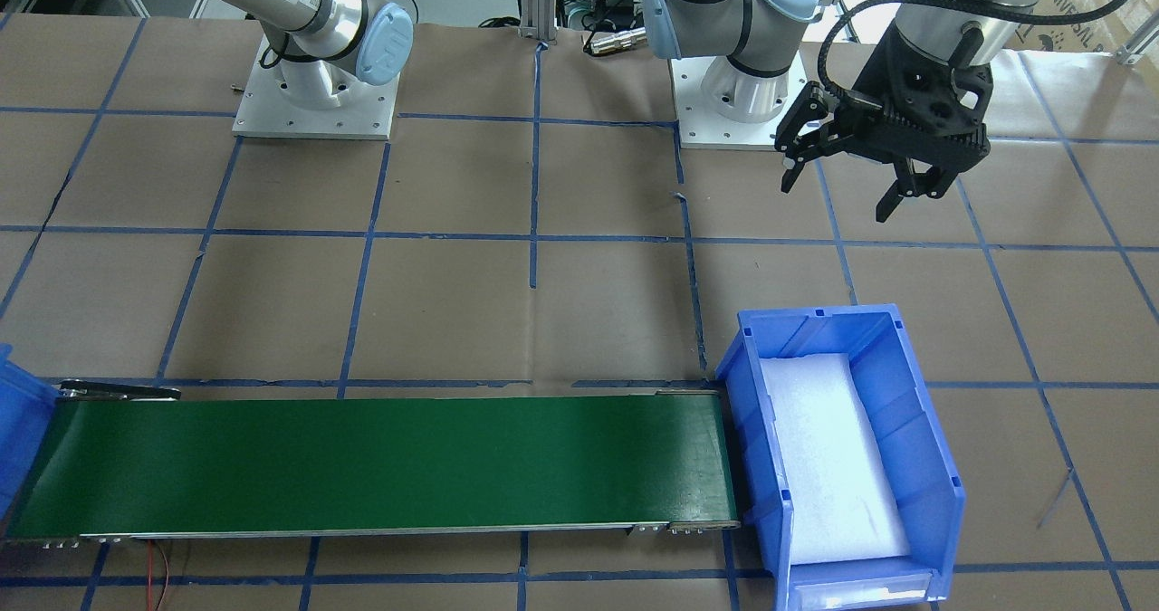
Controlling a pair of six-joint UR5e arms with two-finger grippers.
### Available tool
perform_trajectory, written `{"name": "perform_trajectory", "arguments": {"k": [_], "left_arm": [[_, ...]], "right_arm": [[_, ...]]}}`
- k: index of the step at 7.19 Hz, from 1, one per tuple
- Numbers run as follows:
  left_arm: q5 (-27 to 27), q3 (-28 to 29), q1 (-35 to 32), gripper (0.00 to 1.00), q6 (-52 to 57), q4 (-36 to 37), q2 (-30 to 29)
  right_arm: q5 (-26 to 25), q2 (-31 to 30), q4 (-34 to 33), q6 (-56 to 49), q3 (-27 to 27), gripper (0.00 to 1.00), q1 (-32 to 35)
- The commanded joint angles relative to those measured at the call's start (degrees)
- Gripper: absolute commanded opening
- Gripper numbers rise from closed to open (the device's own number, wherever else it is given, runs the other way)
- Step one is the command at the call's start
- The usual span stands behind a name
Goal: Transport two buttons from left to right
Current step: 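Carry the yellow button into the far blue bin with the right gripper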
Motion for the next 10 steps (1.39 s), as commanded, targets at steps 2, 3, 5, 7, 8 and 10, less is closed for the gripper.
{"name": "perform_trajectory", "arguments": {"k": [2,3,5,7,8,10], "left_arm": [[0.20,0.05,0.00,1.00,-6.11,-1.62,0.69],[0.20,0.05,0.00,1.00,-6.21,-2.15,0.78],[0.11,0.05,0.00,1.00,-6.12,-1.71,0.34],[0.11,0.05,0.00,1.00,-6.12,-1.80,0.34],[0.20,0.05,0.00,1.00,-6.12,-1.80,0.34],[0.11,0.05,0.00,1.00,-6.12,-1.71,0.26]], "right_arm": [[0.23,6.35,-0.61,-0.06,-6.57,0.07,-0.01],[0.32,7.85,-0.53,0.03,-8.59,0.07,0.08],[0.85,9.97,-0.70,0.29,-9.58,0.07,0.61],[1.03,10.24,-0.62,1.00,-9.58,0.07,1.83],[1.03,10.50,-0.62,0.91,-9.58,0.07,1.84],[1.03,11.20,-0.70,0.12,-9.58,0.18,1.40]]}}
